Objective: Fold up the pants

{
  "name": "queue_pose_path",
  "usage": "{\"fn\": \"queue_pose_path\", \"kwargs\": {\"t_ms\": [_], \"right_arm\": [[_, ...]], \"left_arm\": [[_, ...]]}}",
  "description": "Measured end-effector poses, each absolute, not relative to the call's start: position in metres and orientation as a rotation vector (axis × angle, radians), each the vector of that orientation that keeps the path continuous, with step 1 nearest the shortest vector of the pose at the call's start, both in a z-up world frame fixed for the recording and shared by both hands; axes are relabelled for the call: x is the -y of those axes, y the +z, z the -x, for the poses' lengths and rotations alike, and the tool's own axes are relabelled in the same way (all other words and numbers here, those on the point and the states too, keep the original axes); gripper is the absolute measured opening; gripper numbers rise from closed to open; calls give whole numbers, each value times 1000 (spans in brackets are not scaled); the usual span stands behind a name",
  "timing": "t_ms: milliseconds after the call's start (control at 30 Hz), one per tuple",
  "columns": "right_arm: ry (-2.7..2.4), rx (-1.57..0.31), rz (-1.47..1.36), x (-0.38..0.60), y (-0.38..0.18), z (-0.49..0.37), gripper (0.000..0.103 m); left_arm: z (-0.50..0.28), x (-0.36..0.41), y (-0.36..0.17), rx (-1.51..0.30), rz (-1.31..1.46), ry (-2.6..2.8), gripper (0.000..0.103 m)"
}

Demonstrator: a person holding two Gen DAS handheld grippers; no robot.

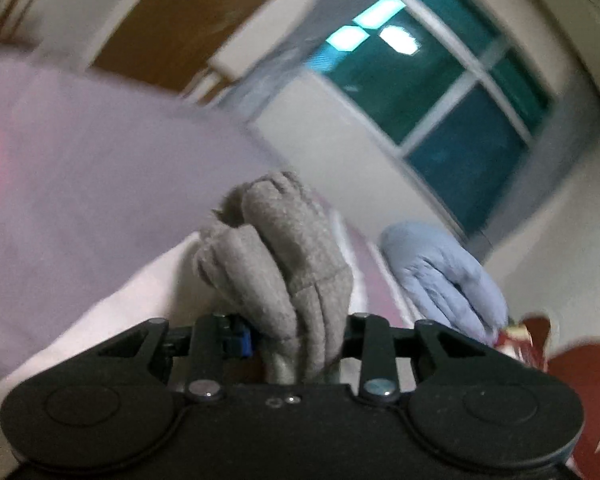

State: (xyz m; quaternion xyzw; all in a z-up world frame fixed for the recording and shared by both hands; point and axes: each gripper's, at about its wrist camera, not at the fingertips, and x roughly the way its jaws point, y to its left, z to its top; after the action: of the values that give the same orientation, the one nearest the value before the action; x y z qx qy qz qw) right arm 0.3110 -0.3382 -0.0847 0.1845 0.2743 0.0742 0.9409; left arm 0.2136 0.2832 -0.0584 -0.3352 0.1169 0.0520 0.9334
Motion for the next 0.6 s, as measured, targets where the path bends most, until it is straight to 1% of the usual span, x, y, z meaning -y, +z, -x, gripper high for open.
{"fn": "queue_pose_path", "kwargs": {"t_ms": [100,167,267,333,467,600], "right_arm": [[146,-545,-374,353,-76,-312,44],[144,-568,-386,362,-74,-316,45],[124,-594,-404,376,-75,-316,47],[111,-608,-405,383,-77,-315,49],[109,-601,-459,402,-79,-310,50],[102,-577,-480,419,-75,-302,50]], "left_arm": [[-226,-226,-23,-248,519,21,23],[-238,-186,-12,-265,455,-9,23],[-257,-124,-10,-289,396,-57,23],[-269,-77,-11,-327,289,-54,22],[-285,4,-7,-362,108,-145,22],[-294,70,-22,-410,-35,-212,22]]}}
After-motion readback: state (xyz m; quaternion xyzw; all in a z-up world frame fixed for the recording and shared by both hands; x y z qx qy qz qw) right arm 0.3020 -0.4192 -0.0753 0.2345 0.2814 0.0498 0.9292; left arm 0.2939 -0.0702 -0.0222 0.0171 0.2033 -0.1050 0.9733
